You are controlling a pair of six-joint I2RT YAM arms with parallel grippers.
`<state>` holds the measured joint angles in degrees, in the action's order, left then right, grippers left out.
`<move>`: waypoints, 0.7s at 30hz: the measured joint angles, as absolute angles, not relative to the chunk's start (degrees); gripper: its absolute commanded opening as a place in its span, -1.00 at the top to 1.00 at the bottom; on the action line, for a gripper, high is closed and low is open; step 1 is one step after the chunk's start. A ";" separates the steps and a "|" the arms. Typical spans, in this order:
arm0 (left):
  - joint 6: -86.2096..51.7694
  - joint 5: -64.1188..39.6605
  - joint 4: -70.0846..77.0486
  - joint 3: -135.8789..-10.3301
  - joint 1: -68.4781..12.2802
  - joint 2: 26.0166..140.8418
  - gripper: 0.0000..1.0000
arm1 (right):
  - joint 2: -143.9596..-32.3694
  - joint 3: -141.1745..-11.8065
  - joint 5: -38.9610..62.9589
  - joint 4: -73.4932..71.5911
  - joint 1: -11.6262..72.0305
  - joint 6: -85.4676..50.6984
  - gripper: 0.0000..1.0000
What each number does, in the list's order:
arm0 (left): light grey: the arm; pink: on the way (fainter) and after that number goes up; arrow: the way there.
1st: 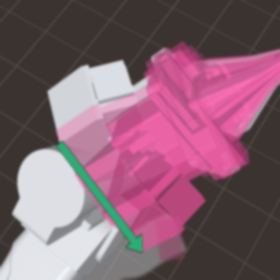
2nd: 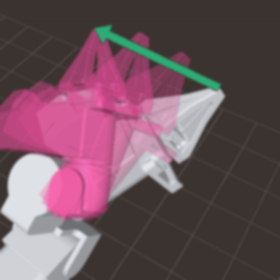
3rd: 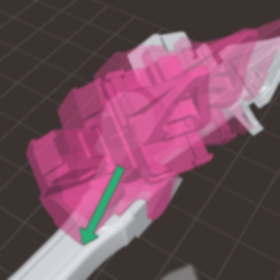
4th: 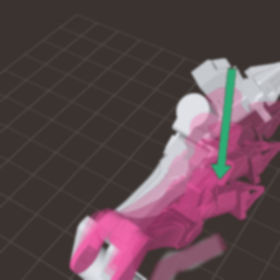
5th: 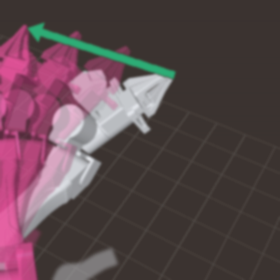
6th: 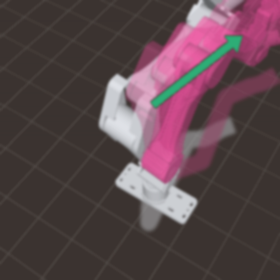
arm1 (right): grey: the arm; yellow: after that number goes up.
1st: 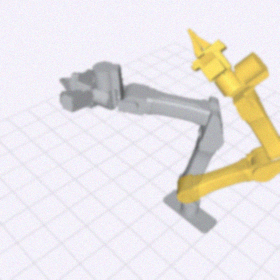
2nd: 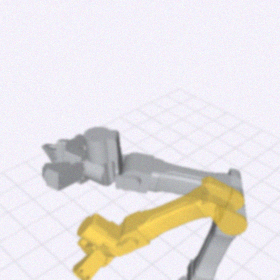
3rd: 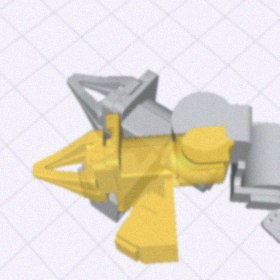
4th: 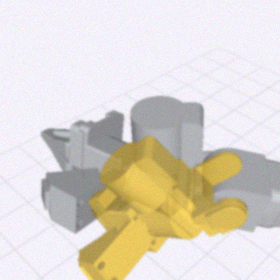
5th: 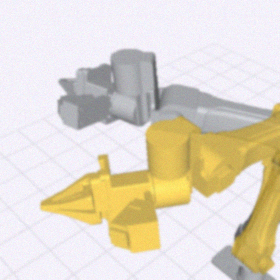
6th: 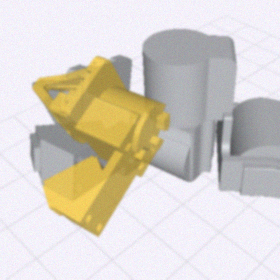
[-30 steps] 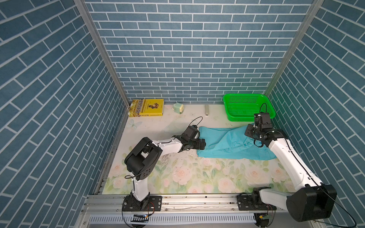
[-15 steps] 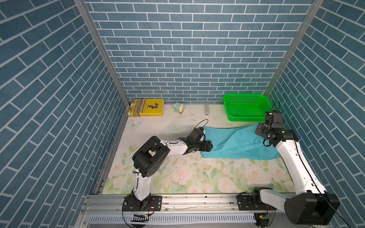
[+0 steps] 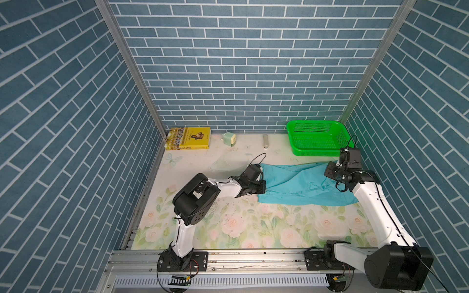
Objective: Roll up the long pants
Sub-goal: Fold the long pant at the center of the board.
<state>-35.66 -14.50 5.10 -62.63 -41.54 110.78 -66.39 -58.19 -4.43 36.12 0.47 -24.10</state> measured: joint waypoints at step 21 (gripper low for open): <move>-23.49 -8.97 -21.93 -57.39 -17.78 92.05 -1.00 | -70.13 -62.92 3.55 28.75 15.07 -29.95 1.00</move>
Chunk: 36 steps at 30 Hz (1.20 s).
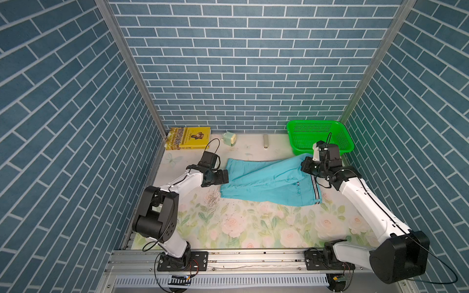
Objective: Roll up the long pants
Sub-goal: Fold the long pant at the center of the board.
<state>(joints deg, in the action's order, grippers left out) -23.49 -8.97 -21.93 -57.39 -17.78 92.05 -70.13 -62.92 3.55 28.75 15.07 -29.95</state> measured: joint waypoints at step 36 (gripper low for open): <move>-18.28 -8.14 -23.14 -91.57 -33.76 116.27 -1.00 | -68.18 -56.69 2.92 39.81 11.42 -25.28 -0.71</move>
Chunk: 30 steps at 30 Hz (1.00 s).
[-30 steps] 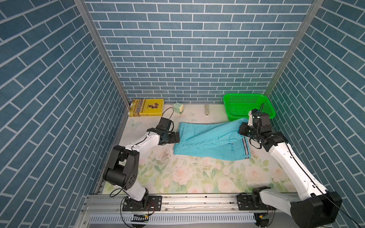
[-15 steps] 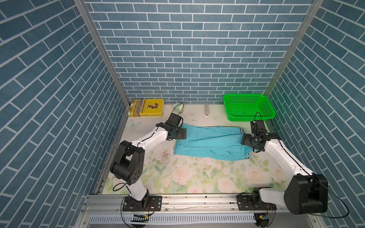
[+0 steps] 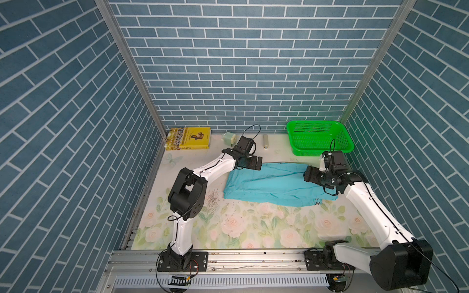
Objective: Roll up the long pants
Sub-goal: Fold the long pant at the center of the board.
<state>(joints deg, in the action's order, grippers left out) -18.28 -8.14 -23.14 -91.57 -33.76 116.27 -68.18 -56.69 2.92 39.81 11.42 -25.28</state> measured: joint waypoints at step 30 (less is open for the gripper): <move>-17.91 0.71 -23.27 -76.86 -31.20 110.02 0.54 | -72.31 -52.31 4.62 35.18 -5.13 -19.99 -0.99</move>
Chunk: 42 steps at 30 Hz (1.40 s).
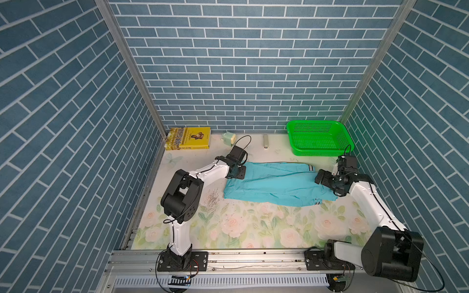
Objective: Roll up the long pants
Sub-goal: Fold the long pant at the center of the board.
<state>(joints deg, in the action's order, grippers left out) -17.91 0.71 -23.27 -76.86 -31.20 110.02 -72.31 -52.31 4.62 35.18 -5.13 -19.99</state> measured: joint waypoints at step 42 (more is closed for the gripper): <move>-17.28 -1.43 -20.84 -74.54 -27.64 111.87 0.65 | -87.99 -51.57 22.48 24.69 -10.85 -13.15 0.89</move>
